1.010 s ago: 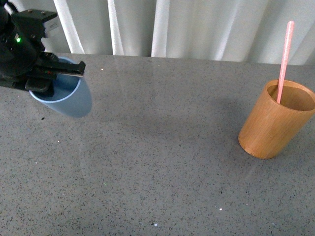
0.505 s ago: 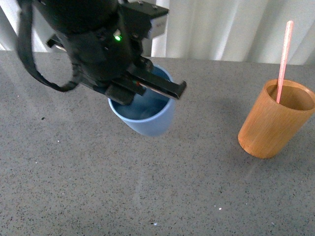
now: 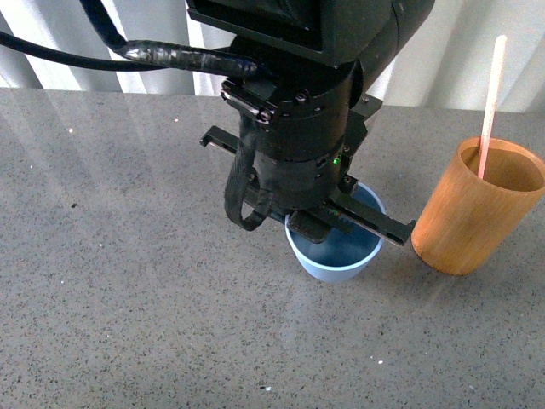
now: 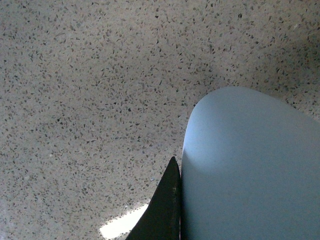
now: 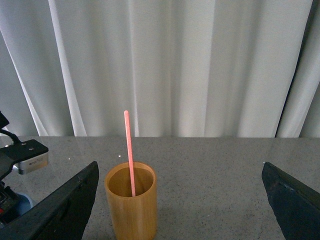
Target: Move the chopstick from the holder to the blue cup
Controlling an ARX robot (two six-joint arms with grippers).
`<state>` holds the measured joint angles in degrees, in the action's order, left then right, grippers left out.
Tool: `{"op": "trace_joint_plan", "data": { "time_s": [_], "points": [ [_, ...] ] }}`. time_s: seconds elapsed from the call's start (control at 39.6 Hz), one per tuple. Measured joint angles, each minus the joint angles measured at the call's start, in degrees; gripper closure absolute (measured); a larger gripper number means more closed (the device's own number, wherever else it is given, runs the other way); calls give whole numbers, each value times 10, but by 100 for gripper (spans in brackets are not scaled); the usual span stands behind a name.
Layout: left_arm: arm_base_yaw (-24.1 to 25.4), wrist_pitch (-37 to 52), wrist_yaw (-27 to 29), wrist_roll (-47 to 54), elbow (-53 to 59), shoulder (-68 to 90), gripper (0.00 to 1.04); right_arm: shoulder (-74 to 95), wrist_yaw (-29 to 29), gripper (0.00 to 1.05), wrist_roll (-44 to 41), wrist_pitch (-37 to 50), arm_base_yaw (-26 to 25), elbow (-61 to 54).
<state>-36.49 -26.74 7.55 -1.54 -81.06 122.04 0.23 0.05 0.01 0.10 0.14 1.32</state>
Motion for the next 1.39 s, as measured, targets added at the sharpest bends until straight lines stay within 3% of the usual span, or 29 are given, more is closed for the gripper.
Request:
{"op": "trace_joint_plan", "data": {
  "time_s": [0.5,1.01,1.14,1.39],
  "points": [
    [11,18,10,-2,-19,38,100,0,0,10,0,0,0,0],
    [34,1,4,6,-51,32,27,0,0,10,0,0,0,0],
    [43,-3,4,12,-51,19,5,0,0,10,0,0,0,0],
    [92,26,19,23,-11,-78,7,0,0,10,0,0,0,0]
  ]
}}
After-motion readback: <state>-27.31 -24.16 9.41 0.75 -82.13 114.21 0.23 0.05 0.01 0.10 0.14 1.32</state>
